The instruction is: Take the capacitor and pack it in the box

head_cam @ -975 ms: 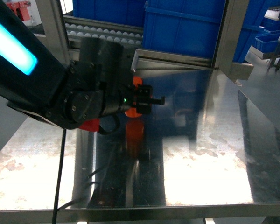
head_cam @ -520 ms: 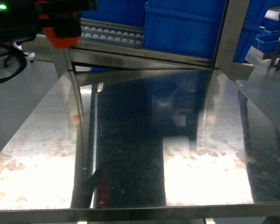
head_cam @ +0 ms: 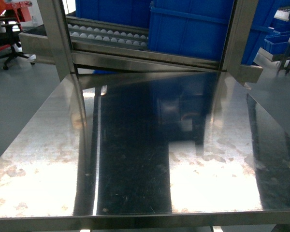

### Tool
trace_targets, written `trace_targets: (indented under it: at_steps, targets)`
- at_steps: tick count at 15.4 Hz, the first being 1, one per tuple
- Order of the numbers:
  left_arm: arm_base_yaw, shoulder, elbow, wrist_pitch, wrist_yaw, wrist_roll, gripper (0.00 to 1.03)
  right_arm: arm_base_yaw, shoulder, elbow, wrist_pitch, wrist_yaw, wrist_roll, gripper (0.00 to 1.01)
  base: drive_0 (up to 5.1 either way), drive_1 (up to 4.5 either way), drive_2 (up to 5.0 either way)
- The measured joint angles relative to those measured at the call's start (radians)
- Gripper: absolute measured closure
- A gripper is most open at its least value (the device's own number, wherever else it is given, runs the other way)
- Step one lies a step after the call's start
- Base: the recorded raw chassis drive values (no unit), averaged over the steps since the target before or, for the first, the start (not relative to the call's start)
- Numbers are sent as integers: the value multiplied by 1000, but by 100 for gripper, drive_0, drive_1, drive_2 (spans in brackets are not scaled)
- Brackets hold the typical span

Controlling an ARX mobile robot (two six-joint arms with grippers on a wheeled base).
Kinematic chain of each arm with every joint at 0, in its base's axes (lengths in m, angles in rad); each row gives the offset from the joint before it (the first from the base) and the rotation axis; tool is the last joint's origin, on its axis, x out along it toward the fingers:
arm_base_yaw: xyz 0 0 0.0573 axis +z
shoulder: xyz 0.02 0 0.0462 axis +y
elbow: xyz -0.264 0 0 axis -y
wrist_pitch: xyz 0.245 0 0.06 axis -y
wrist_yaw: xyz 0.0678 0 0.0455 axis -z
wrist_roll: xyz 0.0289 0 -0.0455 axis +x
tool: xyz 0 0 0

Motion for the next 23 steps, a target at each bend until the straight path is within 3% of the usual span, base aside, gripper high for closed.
trace_targets:
  at_steps: [4,6,11,12,14,15,16,20,21,23]
  targets:
    - [-1,-10,0,-20,-22,10,59,0,0,0,1,0,0,3,0,0,0]
    - [27,-62,-58,-30,-46,43,59,0,0,0,0,0,0,3,0,0,0]
    - [167,-265,-298,-6,76,61,59,0,0,0,0,0,0,3,0,0,0]
    - [234,-393,-393,-39,137,61,59,0,0,0,0,0,0,3,0,0,0]
    - [259,-463,-430,-72,171,61,59,0,0,0,0,0,0,3,0,0,0]
    - [326,-504,-447,-98,247,61,59,0,0,0,0,0,0,3,0,0,0]
    - [360,-537,-462,-114,243,61,59,0,0,0,0,0,0,3,0,0,0]
    - [349,-661,-495,-205,262,61,59,0,0,0,0,0,0,3,0,0,0]
    - [350,-680,-523,-163,261,61,59,0,0,0,0,0,0,3,0,0,0]
    - [350,-740,-523,-242,262,62,59,0,0,0,0,0,0,3,0,0,0]
